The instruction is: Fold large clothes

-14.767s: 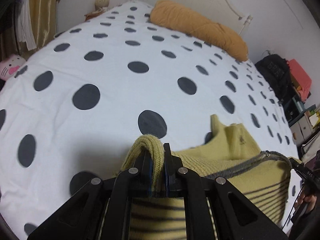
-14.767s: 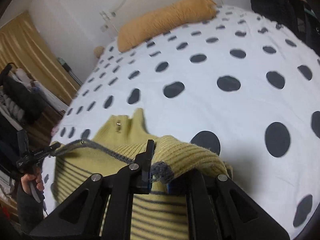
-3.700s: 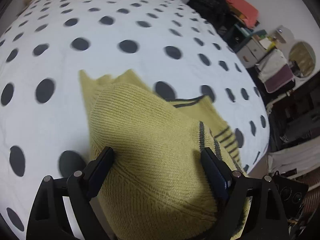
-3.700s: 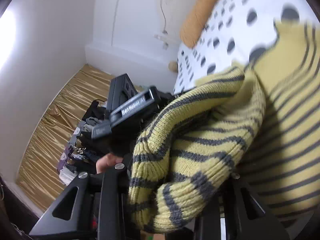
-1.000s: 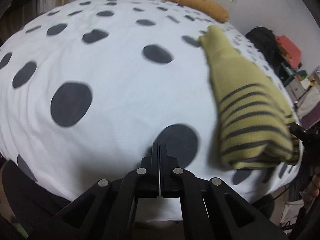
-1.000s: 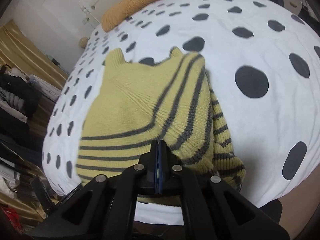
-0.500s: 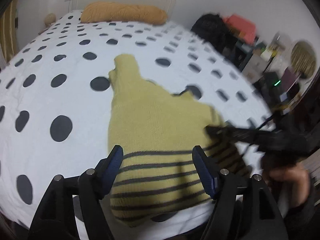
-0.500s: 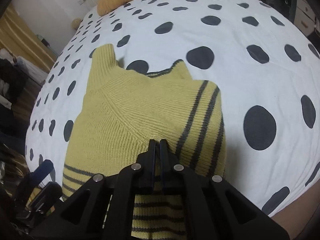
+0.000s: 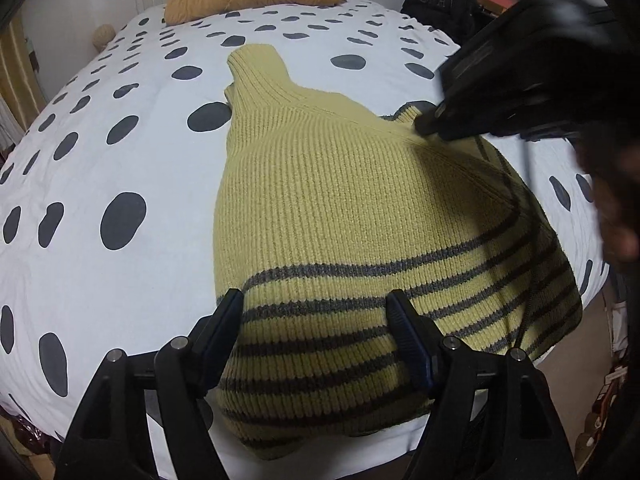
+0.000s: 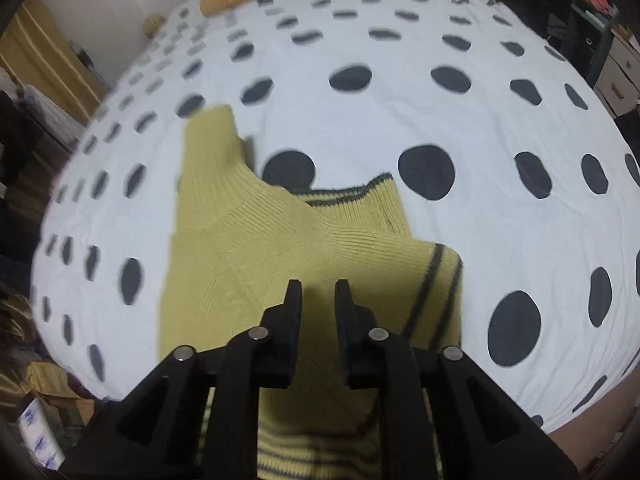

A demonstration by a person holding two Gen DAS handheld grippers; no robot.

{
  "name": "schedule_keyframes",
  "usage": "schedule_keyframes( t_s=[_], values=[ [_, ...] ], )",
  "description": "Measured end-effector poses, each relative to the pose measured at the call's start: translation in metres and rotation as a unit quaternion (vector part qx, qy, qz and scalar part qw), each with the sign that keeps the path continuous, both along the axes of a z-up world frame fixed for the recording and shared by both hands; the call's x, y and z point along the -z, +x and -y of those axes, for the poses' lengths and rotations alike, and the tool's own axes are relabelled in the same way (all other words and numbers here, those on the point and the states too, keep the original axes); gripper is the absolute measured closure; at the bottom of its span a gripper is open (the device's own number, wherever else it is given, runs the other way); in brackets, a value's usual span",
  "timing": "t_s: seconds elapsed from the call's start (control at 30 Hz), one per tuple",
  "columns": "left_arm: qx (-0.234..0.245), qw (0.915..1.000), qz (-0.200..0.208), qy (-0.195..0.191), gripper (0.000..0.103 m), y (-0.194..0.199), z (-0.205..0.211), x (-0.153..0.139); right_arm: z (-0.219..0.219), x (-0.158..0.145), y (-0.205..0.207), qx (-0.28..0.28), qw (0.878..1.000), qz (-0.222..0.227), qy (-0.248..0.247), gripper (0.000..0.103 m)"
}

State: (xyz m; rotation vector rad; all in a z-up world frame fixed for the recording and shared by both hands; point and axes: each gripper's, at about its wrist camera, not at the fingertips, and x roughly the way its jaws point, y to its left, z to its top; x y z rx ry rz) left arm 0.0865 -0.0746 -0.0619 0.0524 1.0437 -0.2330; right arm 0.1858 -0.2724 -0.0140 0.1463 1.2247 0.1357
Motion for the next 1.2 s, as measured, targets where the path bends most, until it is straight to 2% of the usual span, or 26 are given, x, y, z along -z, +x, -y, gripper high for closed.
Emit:
schedule_keyframes(
  t_s=[0.03,0.1,0.13,0.17,0.23,0.37,0.47,0.57,0.63,0.7,0.73,0.8,0.9,1.0,1.07,1.13,1.2],
  values=[
    [0.002,1.0000,0.000,0.000,0.029,0.000,0.001,0.000,0.001,0.013,0.007,0.003,1.000,-0.016,-0.005,0.085],
    [0.004,1.0000,-0.003,-0.003,0.025,0.003,-0.001,0.001,0.006,0.048,0.024,0.013,0.998,-0.031,-0.056,0.088],
    [0.002,0.9999,-0.008,-0.008,0.022,0.005,-0.003,0.002,0.013,0.057,0.029,0.020,0.998,-0.033,-0.047,0.089],
    [-0.001,0.9998,-0.015,-0.016,0.022,0.008,-0.007,0.001,0.023,0.060,0.029,0.034,0.999,-0.036,-0.013,0.089],
    [-0.008,0.9991,-0.023,-0.035,0.022,0.009,-0.015,-0.003,0.032,0.040,0.016,0.038,0.999,-0.009,0.015,0.088],
    [-0.022,0.9980,-0.025,-0.053,0.024,0.004,-0.023,-0.017,0.042,-0.018,-0.042,0.045,0.997,0.059,0.013,0.083],
    [-0.018,0.9982,-0.019,-0.054,0.023,-0.004,-0.022,-0.023,0.038,-0.033,-0.094,0.021,0.997,0.070,0.012,0.057],
    [-0.012,0.9983,-0.025,-0.052,0.022,-0.011,-0.015,-0.019,0.025,-0.010,-0.126,-0.003,0.999,0.044,-0.016,0.057],
    [-0.006,0.9988,-0.031,-0.037,0.019,-0.012,-0.010,-0.008,0.021,0.023,-0.132,0.001,0.996,0.037,-0.081,0.056],
    [-0.009,0.9991,-0.031,-0.026,0.012,-0.012,-0.011,0.003,0.029,0.039,-0.135,0.001,0.995,0.046,-0.086,0.045],
    [-0.013,0.9987,-0.037,-0.034,0.012,-0.011,-0.015,0.007,0.041,0.041,-0.136,0.021,0.997,0.039,-0.059,0.037],
    [-0.023,0.9971,-0.044,-0.059,0.012,-0.010,-0.025,0.005,0.057,0.039,-0.139,0.039,0.999,0.026,-0.014,0.037],
    [-0.024,0.9986,-0.022,-0.042,0.012,-0.015,-0.027,-0.009,0.046,0.016,-0.158,0.046,0.995,0.065,-0.054,0.038],
    [-0.021,0.9990,-0.020,-0.035,0.012,-0.020,-0.028,-0.016,0.034,0.003,-0.171,0.045,0.995,0.072,-0.044,0.037],
    [-0.023,0.9988,-0.023,-0.036,0.011,-0.023,-0.028,-0.015,0.028,0.002,-0.174,0.047,0.995,0.068,-0.058,0.037],
    [-0.027,0.9988,-0.027,-0.031,0.007,-0.022,-0.028,-0.008,0.024,0.012,-0.170,0.044,0.994,0.059,-0.080,0.033],
    [-0.022,0.9979,-0.052,-0.032,0.006,-0.018,-0.026,0.005,0.027,0.036,-0.159,0.044,0.996,0.023,-0.074,0.031]
  ],
)
